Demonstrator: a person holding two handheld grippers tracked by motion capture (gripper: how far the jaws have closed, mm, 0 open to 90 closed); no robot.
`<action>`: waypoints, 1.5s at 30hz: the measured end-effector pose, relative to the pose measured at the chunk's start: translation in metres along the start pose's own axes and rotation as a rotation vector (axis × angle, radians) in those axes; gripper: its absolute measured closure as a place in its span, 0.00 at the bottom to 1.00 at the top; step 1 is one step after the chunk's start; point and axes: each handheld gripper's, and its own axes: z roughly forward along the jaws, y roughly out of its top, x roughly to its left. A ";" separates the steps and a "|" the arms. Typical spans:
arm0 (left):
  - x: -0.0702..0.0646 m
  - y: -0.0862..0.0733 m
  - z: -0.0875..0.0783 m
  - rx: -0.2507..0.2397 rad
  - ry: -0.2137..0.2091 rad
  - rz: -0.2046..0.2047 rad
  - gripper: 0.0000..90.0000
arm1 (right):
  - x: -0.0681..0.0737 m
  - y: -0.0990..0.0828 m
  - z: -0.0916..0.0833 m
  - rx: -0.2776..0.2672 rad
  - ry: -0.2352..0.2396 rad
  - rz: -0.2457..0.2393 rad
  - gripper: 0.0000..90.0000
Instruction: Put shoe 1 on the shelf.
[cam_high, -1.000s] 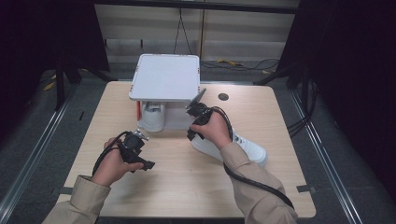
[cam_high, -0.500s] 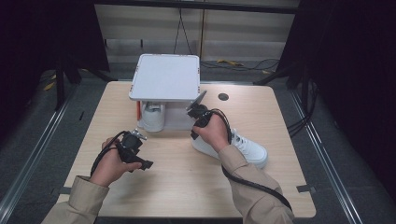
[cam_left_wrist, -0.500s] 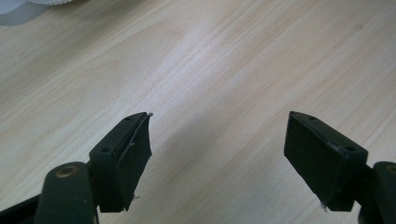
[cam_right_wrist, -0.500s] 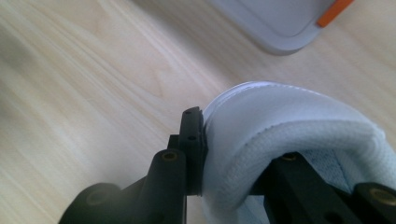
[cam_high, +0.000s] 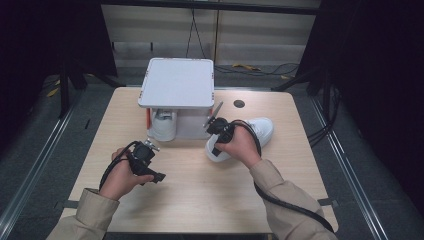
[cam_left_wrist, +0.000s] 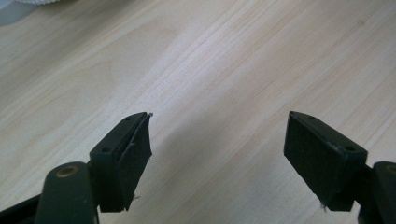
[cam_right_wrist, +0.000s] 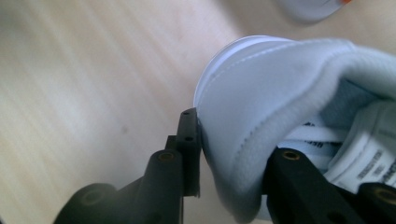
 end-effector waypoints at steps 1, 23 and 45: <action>-0.001 0.000 0.000 0.000 -0.002 -0.001 0.25 | 0.003 -0.003 0.002 0.011 0.019 -0.005 0.77; 0.000 0.000 -0.007 -0.018 -0.013 -0.002 0.25 | 0.018 -0.005 0.021 -0.044 0.021 0.135 0.55; 0.005 -0.003 -0.010 -0.005 -0.038 -0.021 0.31 | 0.014 -0.010 0.021 -0.086 -0.004 0.152 0.74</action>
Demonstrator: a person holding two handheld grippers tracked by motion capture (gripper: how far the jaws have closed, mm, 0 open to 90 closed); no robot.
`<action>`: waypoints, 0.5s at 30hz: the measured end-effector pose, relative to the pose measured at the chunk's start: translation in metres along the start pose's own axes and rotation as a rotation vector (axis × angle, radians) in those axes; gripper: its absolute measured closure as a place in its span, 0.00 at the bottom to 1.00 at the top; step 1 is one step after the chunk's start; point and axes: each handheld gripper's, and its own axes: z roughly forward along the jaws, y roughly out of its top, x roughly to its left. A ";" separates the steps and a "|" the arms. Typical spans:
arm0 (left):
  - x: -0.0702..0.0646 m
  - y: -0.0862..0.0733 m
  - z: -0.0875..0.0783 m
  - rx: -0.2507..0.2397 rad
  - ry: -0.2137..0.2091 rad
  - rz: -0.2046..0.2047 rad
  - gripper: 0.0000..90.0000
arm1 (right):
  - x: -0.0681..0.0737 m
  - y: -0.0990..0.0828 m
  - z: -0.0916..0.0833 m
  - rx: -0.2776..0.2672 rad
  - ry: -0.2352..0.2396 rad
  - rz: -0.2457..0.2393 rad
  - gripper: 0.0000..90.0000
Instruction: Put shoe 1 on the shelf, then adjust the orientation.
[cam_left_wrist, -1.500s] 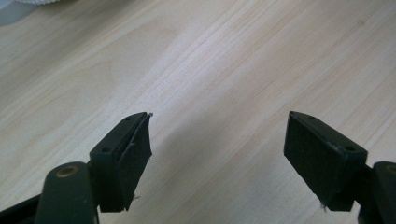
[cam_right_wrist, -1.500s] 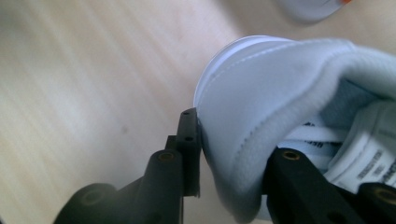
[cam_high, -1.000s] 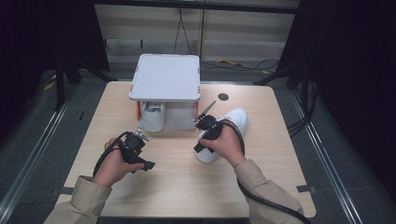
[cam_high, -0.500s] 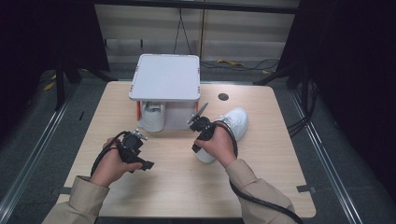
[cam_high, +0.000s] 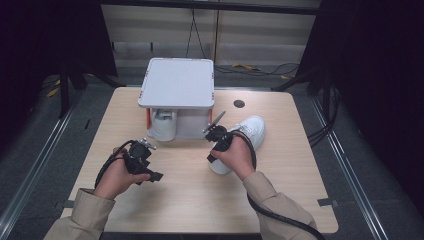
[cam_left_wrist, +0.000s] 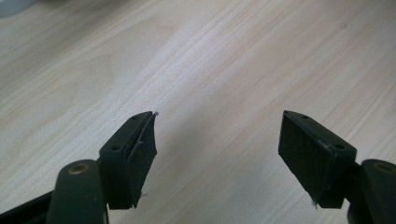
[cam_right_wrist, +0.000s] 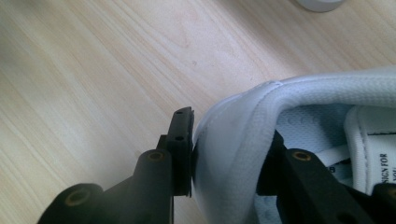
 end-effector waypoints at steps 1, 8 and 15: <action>0.000 0.000 0.000 0.001 0.002 0.005 0.31 | 0.000 0.000 0.000 0.003 -0.002 -0.008 0.74; 0.001 -0.001 -0.001 0.001 -0.002 0.006 0.34 | 0.002 0.002 0.000 0.024 -0.016 0.003 0.75; 0.001 0.000 -0.003 0.006 -0.010 0.000 0.40 | 0.004 0.003 0.000 0.033 -0.023 0.008 0.77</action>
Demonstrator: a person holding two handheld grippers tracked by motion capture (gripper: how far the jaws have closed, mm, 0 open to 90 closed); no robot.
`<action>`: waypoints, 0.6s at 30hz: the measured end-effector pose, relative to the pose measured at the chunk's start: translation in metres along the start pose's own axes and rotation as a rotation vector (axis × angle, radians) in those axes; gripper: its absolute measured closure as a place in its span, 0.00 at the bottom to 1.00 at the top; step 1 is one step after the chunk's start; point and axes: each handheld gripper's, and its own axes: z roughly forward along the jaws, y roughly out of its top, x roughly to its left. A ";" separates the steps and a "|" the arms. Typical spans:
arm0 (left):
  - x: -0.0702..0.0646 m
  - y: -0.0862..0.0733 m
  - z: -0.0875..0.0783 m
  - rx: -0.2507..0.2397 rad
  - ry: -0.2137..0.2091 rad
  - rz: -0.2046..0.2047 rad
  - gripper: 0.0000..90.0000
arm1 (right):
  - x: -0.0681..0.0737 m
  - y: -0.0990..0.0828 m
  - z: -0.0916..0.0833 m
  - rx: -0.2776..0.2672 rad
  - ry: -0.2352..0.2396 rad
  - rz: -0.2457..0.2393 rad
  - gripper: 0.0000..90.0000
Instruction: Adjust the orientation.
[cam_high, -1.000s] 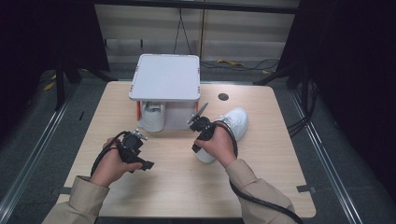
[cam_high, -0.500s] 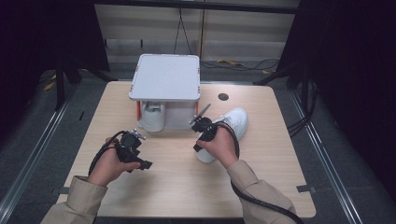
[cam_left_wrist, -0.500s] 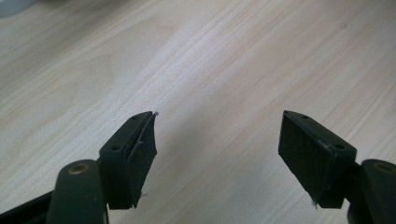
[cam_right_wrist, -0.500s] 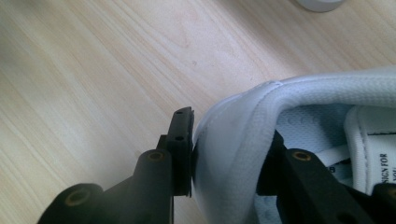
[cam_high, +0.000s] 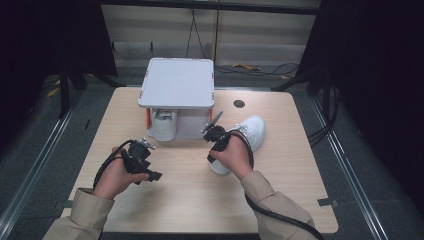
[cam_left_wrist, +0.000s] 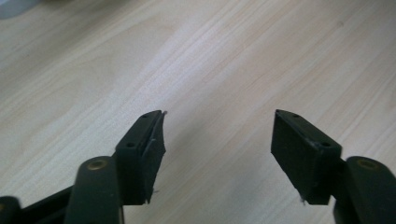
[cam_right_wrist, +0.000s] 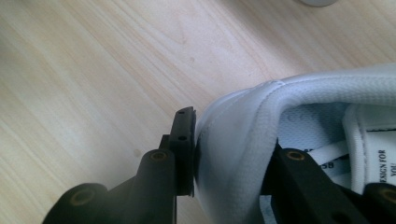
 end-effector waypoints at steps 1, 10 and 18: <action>0.000 0.000 0.000 -0.005 0.006 -0.005 0.41 | -0.001 0.000 0.000 -0.001 0.010 -0.002 0.78; 0.001 0.001 -0.005 -0.026 -0.030 -0.022 0.51 | -0.002 -0.008 -0.004 0.028 0.022 -0.009 0.81; 0.004 0.010 -0.014 -0.082 -0.038 0.016 0.57 | -0.004 -0.019 -0.009 0.040 0.037 -0.021 0.82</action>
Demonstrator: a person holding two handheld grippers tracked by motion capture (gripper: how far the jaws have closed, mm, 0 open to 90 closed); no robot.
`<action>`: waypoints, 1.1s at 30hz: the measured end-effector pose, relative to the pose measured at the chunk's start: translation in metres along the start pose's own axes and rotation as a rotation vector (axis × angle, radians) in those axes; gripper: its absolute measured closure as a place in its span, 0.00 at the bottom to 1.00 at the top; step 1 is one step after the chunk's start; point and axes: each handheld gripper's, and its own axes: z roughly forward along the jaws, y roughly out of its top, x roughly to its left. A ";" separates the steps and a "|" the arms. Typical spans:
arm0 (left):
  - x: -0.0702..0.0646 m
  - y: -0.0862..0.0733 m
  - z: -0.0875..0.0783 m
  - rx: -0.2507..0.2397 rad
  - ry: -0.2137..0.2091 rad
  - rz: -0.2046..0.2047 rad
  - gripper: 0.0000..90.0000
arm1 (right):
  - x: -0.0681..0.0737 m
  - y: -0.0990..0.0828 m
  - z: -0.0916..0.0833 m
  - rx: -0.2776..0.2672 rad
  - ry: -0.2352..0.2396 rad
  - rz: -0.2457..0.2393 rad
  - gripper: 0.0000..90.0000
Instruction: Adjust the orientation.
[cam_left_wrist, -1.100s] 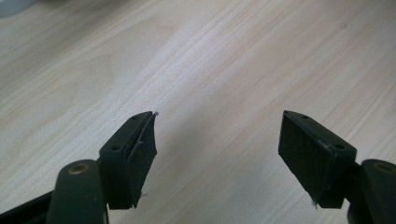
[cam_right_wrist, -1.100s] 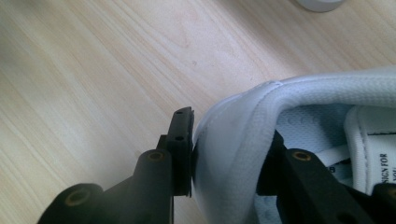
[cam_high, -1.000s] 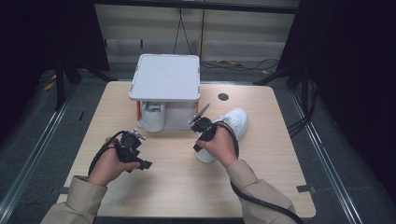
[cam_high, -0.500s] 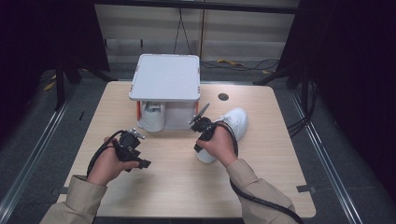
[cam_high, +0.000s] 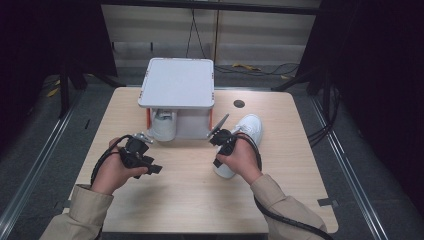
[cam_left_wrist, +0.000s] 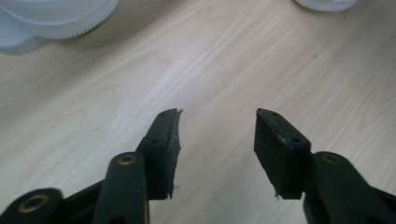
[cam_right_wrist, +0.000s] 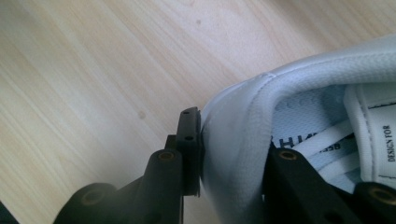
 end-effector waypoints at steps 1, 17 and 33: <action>0.001 0.003 -0.002 0.006 -0.002 -0.004 0.57 | 0.000 -0.001 0.000 0.002 0.005 -0.004 0.82; 0.005 0.073 -0.061 0.031 0.036 -0.032 0.99 | 0.000 -0.012 -0.003 -0.006 0.000 -0.040 0.83; 0.036 0.151 -0.076 -0.012 0.098 -0.083 1.00 | -0.001 -0.024 -0.006 -0.009 0.010 -0.066 0.84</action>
